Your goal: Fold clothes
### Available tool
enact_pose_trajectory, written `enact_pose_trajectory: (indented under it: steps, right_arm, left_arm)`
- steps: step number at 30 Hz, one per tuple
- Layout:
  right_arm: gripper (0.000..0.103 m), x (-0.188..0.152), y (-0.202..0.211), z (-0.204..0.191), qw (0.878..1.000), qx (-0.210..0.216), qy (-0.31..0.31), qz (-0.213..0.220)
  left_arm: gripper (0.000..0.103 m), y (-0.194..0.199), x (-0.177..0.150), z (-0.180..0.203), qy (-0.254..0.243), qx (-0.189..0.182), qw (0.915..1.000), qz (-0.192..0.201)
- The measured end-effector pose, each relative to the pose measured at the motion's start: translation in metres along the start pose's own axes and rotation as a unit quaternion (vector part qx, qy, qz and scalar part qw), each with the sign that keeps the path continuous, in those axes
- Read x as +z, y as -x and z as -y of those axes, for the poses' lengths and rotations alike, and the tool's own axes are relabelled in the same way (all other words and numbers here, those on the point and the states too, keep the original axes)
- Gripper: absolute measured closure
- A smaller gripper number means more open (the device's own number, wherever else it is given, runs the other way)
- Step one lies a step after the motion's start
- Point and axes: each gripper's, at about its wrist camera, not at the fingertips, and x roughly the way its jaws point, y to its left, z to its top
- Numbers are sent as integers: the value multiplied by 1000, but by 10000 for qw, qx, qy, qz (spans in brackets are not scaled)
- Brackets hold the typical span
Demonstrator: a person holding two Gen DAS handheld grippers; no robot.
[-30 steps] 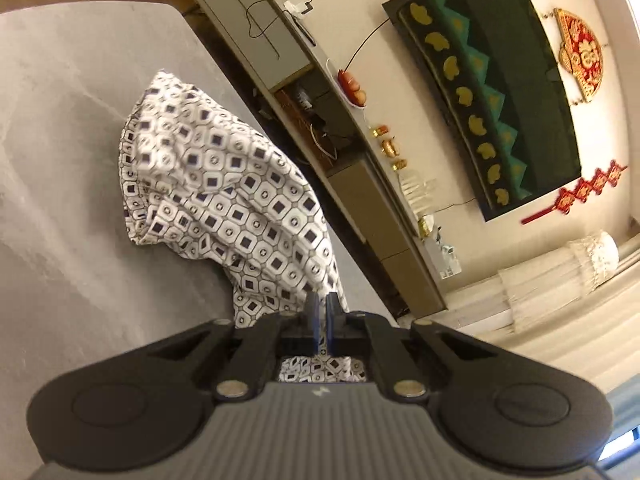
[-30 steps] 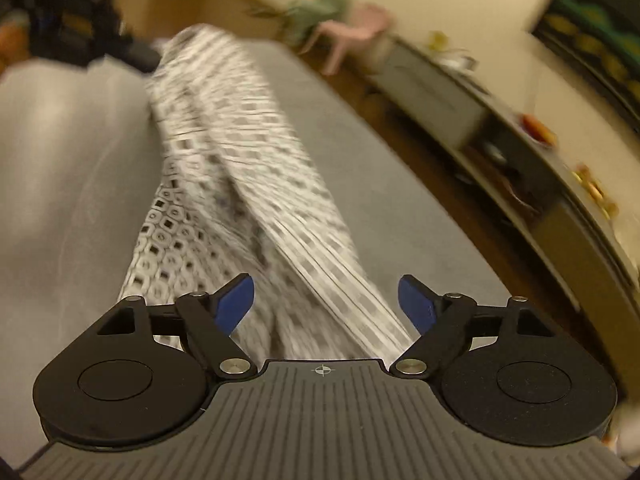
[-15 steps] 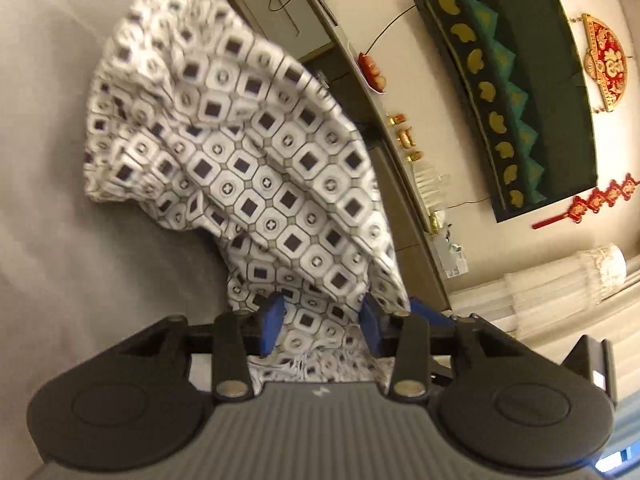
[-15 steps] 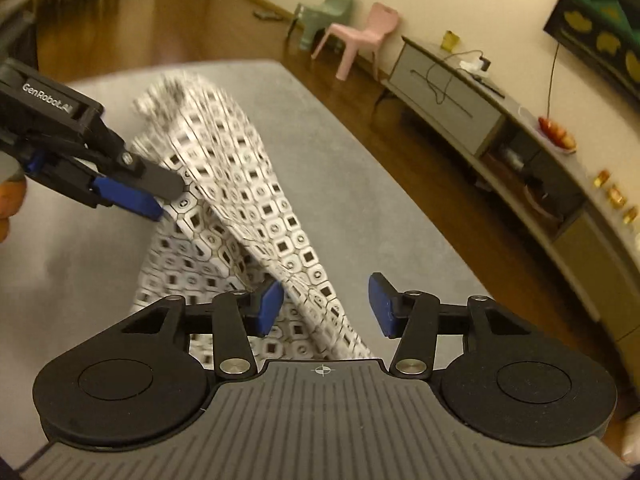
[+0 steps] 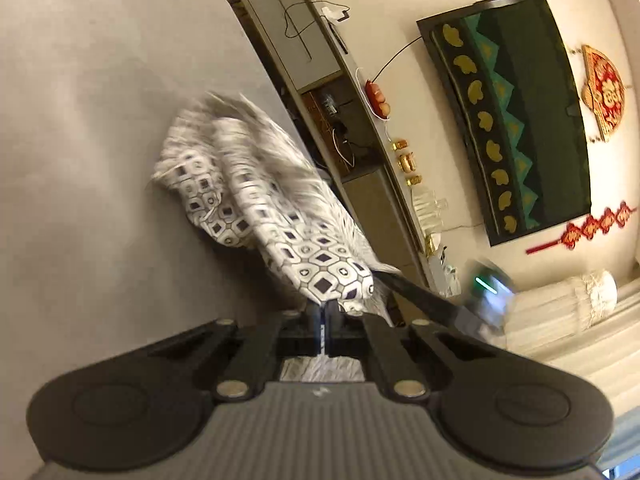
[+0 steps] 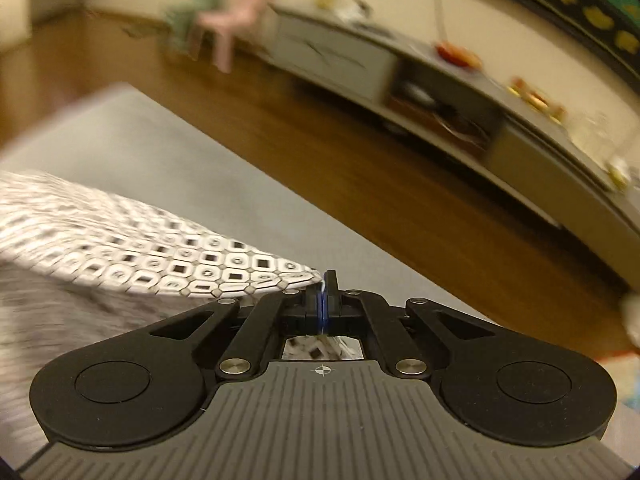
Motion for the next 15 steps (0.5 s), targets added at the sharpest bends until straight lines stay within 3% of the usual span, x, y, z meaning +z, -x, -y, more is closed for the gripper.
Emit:
enact_pose_trajectory:
  steps: [3, 5, 6, 7, 8, 9, 10, 12, 13, 15]
  right_arm:
    - [103, -16, -29, -11, 9973, -282, 365, -571]
    - [81, -26, -20, -21, 9969, -291, 593, -431]
    - [74, -29, -7, -27, 9967, -343, 700, -223]
    - [59, -32, 10, -33, 9962, -366, 790, 31]
    - [48, -35, 31, -40, 9950, -346, 884, 325]
    - [47, -38, 52, -48, 9926, -317, 1008, 603]
    - [47, -41, 73, -56, 9892, -270, 1154, 867]
    - [46, -44, 108, -79, 9799, 85, 1485, 1332]
    - [40, -46, 122, -90, 9743, 362, 1638, 1505]
    - [36, -46, 135, -116, 9634, 1178, 1840, 1554]
  left_arm:
    - [101, 27, -32, -25, -101, 183, 9998, -53]
    - [101, 22, -34, -49, 261, 278, 9990, -234]
    - [94, 20, -30, -56, 531, 168, 9981, -254]
    - [89, 19, -26, -61, 757, 79, 9968, -247]
    - [77, 24, -23, -59, 714, 124, 9974, -63]
    - [60, 28, -20, -58, 670, 170, 9975, 122]
    - [54, 32, -17, -57, 635, 213, 9973, 297]
    - [49, 34, -12, -59, 694, 224, 9963, 455]
    - [47, 33, -9, -61, 722, 214, 9959, 494]
    - [41, 19, -1, -62, 579, 261, 9973, 367]
